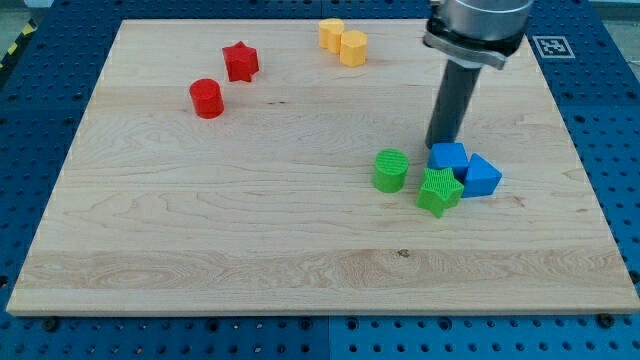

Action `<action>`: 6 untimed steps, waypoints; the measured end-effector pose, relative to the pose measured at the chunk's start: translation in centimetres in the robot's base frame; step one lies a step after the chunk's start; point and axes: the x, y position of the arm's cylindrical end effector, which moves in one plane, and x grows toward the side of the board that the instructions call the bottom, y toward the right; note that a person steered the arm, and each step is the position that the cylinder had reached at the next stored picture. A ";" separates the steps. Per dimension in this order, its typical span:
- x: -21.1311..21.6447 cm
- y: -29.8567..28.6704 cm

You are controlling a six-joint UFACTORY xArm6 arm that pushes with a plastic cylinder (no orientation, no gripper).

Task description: Move the green star into the green circle

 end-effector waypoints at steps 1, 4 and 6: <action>0.0 3.3; 9.3 5.3; 8.4 -8.7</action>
